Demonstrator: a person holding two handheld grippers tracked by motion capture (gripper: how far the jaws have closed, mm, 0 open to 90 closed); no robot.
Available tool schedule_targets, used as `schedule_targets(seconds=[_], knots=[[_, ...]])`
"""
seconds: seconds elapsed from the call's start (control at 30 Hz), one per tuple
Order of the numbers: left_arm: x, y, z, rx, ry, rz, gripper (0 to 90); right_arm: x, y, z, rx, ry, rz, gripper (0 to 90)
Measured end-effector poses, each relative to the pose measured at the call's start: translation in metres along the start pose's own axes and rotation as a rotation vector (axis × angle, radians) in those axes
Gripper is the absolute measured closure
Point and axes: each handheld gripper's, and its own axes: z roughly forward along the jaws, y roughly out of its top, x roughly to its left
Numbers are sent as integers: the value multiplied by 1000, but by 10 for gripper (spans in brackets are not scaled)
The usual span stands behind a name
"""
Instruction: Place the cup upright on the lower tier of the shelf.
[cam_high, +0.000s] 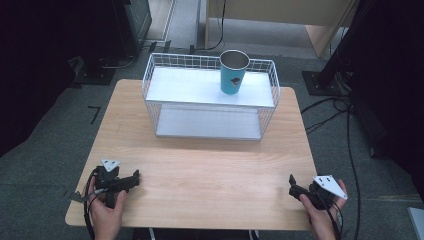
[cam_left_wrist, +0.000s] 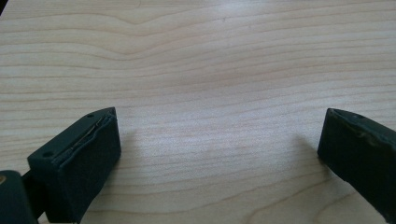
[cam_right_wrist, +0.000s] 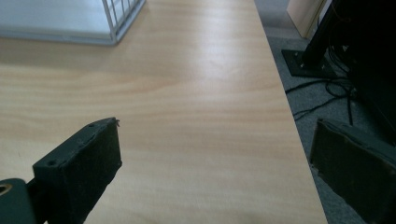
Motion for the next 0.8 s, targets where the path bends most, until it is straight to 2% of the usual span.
schedule_targets(seconds=[0.07, 0.2, 0.3, 0.37, 0.5, 0.67, 0.8], knots=[[0, 0, 0, 0, 0, 0, 0, -2, -6, -1, 42, 5, -18, 21], [0, 0, 0, 0, 0, 0, 0, -5, -12, 1, 99, 14, -5, 21], [0, 0, 0, 0, 0, 0, 0, -7, -16, 7, 148, 10, -16, 22], [0, 0, 0, 0, 0, 0, 0, -7, -17, 9, 174, 27, -16, 23], [0, 0, 0, 0, 0, 0, 0, -6, -16, 10, 185, 28, -17, 25], [0, 0, 0, 0, 0, 0, 0, -6, -17, 14, 250, 74, -33, 25], [0, 0, 0, 0, 0, 0, 0, -6, -17, 14, 257, 89, -27, 24]])
